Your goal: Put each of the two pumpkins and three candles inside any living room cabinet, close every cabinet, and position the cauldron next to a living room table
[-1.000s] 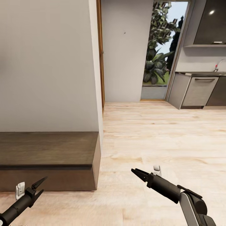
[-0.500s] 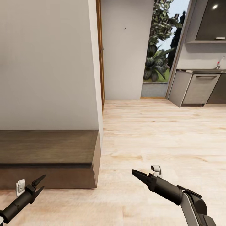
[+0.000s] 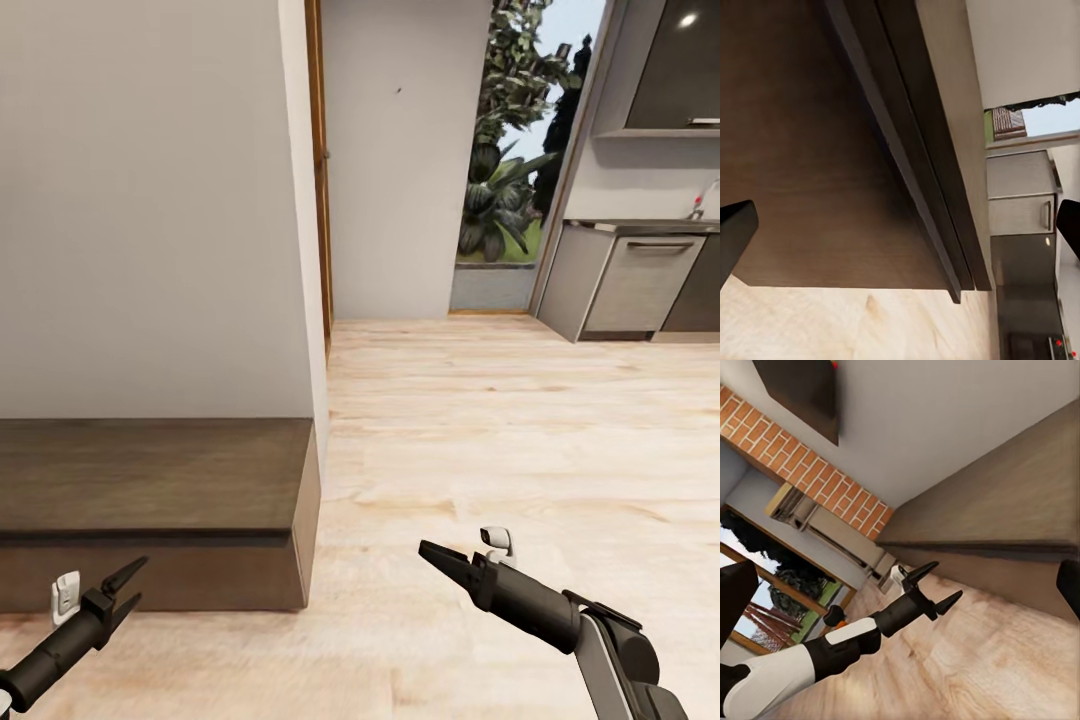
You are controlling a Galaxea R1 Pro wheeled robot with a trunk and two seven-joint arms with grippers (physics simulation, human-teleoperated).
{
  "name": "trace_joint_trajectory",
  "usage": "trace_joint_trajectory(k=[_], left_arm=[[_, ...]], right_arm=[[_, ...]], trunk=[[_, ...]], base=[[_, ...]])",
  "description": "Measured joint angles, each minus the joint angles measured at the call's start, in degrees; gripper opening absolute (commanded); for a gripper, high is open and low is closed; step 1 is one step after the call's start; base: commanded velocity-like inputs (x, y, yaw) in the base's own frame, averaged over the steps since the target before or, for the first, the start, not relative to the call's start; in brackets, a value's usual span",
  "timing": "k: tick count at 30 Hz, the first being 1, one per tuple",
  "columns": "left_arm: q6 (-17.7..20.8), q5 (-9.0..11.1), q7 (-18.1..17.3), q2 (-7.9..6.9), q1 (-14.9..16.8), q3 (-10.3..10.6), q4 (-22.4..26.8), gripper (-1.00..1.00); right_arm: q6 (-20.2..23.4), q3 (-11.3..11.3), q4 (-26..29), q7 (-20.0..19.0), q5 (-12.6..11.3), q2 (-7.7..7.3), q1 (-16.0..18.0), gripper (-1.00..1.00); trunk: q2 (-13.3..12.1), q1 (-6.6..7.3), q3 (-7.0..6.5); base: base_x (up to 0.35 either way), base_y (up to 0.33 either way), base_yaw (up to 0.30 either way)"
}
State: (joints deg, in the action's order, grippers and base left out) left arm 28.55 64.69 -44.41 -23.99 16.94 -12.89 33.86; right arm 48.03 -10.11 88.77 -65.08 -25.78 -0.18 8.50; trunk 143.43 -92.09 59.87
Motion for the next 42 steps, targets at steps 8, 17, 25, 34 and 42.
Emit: trace_joint_trajectory(k=[8, 17, 25, 34, 42], left_arm=[[-0.08, 0.00, 0.06, 0.00, 0.00, 0.00, -0.08, 1.00], [-0.09, -0.04, 0.18, 0.00, 0.00, 0.06, -0.16, 1.00], [-0.09, 0.11, 0.38, 0.00, 0.00, -0.11, -0.68, 1.00], [-0.41, 1.78, 2.34, 0.03, 0.06, -0.69, -0.79, 1.00], [-0.52, 10.87, 12.75, 0.96, 0.08, -2.06, -0.64, 1.00]], right_arm=[[0.00, 0.02, 0.00, 0.44, 0.04, 0.08, 0.00, 1.00], [-0.08, 0.02, 0.00, 0.52, 0.04, 0.10, 0.00, 1.00], [-0.14, 0.12, 0.00, 2.07, 0.10, 0.18, 0.00, 1.00], [-0.25, 1.22, 0.00, 2.46, 0.11, 0.18, 0.02, 1.00], [-0.25, 1.26, 0.00, 2.55, 0.11, 0.18, 0.04, 1.00]], trunk=[[0.00, 0.00, 0.00], [0.00, 0.01, 0.00], [0.00, -0.01, 0.00], [0.00, -0.01, 0.00], [0.00, -0.01, 0.00]], base=[[0.079, 0.000, 0.000], [0.107, 0.002, 0.000], [0.029, 0.002, 0.000], [0.000, 0.000, 0.000], [0.000, 0.000, 0.000]])
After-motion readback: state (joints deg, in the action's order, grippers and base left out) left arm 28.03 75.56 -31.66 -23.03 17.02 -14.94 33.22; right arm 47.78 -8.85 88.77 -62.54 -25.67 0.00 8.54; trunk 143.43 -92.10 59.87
